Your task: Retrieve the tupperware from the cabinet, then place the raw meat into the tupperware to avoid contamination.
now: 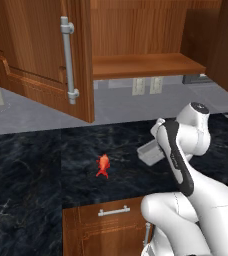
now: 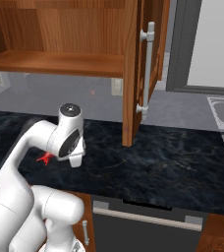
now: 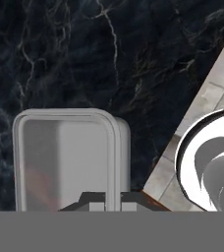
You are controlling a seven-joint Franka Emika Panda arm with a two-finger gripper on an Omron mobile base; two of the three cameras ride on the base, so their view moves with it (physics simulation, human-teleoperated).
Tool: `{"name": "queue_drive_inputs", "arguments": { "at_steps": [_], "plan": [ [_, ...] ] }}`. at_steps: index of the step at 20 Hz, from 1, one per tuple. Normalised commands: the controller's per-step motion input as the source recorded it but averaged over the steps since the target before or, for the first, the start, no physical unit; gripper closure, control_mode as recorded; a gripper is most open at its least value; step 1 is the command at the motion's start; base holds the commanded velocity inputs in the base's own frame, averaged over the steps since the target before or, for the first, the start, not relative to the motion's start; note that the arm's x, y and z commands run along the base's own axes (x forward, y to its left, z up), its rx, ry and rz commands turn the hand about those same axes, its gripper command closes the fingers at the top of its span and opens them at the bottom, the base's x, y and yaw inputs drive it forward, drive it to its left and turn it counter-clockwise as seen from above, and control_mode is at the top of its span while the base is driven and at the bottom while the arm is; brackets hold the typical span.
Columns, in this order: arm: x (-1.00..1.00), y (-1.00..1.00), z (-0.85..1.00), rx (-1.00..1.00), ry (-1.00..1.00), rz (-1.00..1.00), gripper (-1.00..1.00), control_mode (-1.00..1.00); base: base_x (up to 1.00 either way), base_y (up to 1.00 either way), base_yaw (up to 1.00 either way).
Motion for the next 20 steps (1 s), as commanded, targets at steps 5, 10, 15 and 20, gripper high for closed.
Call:
{"name": "queue_drive_inputs", "arguments": {
  "at_steps": [5, 10, 15, 20],
  "plan": [
    [0.27, 0.0, -0.15, 0.0, 0.01, 0.0, 1.0, -1.0, 0.0, 0.0, 0.0],
    [0.16, 0.0, -0.26, 0.0, 0.04, 0.0, 1.0, -1.0, 0.0, 0.0, 0.0],
    [0.14, 0.0, -0.31, 0.0, 0.06, -0.01, 1.0, -1.0, 0.0, 0.0, 0.0],
    [0.2, 0.0, -0.29, 0.0, 0.0, 0.0, 1.0, -1.0, 0.0, 0.0, 0.0]
  ]
}}
